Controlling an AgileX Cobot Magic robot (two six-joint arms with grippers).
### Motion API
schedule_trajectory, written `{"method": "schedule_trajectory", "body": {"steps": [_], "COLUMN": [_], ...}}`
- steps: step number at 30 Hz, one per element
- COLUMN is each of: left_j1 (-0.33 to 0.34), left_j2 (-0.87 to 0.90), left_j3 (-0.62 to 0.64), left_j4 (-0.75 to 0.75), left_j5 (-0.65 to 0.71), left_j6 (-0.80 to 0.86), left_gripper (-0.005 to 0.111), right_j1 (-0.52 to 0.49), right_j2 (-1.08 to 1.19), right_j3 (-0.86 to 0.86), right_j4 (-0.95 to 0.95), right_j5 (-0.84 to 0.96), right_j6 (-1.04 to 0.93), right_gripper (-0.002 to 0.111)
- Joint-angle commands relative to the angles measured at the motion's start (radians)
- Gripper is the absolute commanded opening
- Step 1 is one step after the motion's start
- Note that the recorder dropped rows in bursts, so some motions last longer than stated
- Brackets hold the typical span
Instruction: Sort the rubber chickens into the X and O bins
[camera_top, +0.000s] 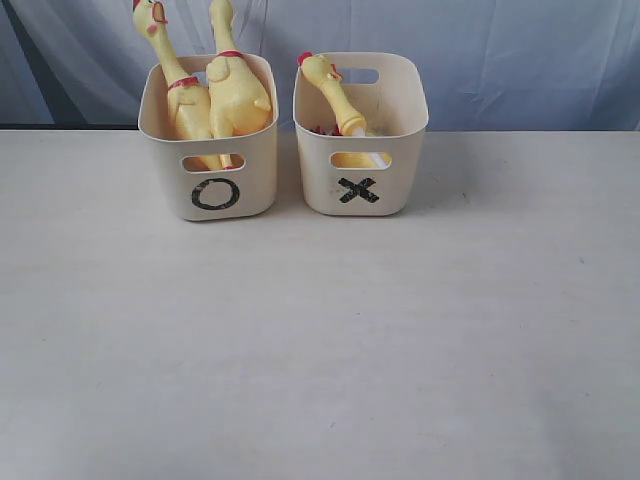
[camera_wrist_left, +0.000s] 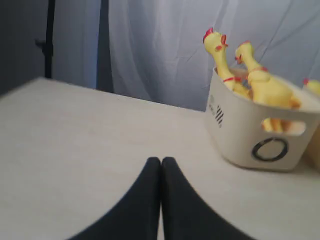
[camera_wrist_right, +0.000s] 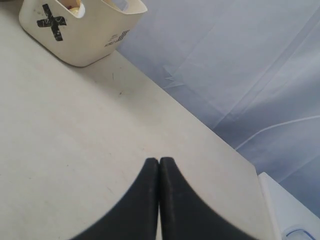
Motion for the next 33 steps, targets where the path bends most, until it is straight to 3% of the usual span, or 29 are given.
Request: {"method": "schedule_trajectory", "body": {"steps": [1, 7, 15, 19, 25, 29, 33], "left_j1": [-0.01, -0.01, -0.01, -0.01, -0.01, -0.01, -0.01], "left_j2": [-0.005, -0.005, -0.005, -0.005, -0.005, -0.005, -0.005], "left_j3": [0.002, 0.002, 0.002, 0.002, 0.002, 0.002, 0.002], "left_j4": [-0.013, -0.034, -0.043, -0.071, -0.078, -0.134, -0.145], "left_j5": [0.001, 0.027, 0.029, 0.029, 0.029, 0.029, 0.029], "left_j6": [0.37, 0.375, 0.367, 0.367, 0.365, 0.363, 0.363], "left_gripper": [0.0, 0.0, 0.0, 0.0, 0.0, 0.0, 0.0], "right_j1": [-0.008, -0.008, -0.008, -0.008, -0.008, -0.008, -0.008], "right_j2": [-0.005, -0.005, -0.005, -0.005, -0.005, -0.005, -0.005], "right_j3": [0.003, 0.003, 0.003, 0.003, 0.003, 0.003, 0.003], "right_j4": [0.006, 0.009, 0.009, 0.007, 0.003, -0.089, -0.089], "right_j5": [-0.005, -0.005, -0.005, 0.0, 0.004, 0.002, 0.002], "right_j6": [0.004, 0.095, 0.702, 0.873, 0.851, 0.682, 0.681], "right_gripper": [-0.001, -0.001, -0.001, -0.001, -0.001, -0.001, -0.001]}}
